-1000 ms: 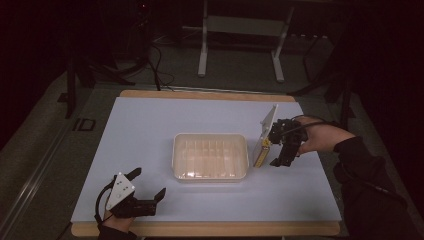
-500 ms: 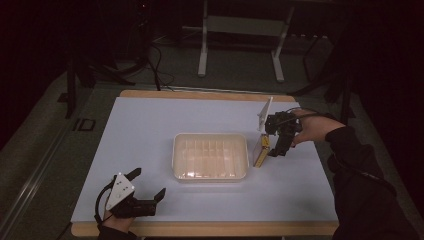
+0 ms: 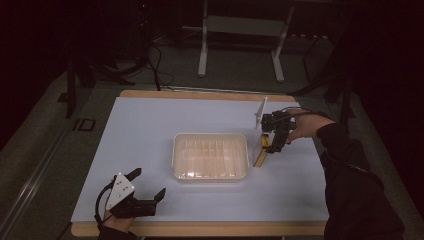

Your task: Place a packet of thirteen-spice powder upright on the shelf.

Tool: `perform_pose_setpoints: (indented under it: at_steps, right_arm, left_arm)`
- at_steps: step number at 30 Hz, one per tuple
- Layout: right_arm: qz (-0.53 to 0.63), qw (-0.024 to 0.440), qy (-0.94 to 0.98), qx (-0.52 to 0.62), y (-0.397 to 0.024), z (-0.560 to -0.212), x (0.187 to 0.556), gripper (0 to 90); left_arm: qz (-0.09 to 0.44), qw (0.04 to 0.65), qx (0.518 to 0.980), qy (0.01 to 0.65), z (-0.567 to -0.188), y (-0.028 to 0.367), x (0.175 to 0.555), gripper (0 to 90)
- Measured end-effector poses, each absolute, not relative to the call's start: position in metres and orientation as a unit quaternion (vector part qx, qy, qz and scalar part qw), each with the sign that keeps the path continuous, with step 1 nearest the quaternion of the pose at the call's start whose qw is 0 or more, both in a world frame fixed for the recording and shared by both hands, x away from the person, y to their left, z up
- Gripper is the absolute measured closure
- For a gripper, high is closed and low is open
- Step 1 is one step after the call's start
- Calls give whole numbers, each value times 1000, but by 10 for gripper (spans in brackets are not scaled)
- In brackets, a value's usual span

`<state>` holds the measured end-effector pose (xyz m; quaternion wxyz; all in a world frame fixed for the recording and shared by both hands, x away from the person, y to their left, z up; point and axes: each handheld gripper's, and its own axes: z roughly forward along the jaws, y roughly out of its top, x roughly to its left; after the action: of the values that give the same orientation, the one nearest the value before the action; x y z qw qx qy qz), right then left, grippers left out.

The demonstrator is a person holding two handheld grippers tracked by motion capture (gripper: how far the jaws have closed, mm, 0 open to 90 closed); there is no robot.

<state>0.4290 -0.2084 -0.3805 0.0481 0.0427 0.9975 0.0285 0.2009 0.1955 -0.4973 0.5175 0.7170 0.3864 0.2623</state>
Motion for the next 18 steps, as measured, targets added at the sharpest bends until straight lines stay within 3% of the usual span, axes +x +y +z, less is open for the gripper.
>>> perform_pose_setpoints:
  at_steps: [18]
  right_arm:
    - [11,23,999,27,-200,-401,440,265]
  left_arm:
    - [262,516,718,386,-497,196,201,0]
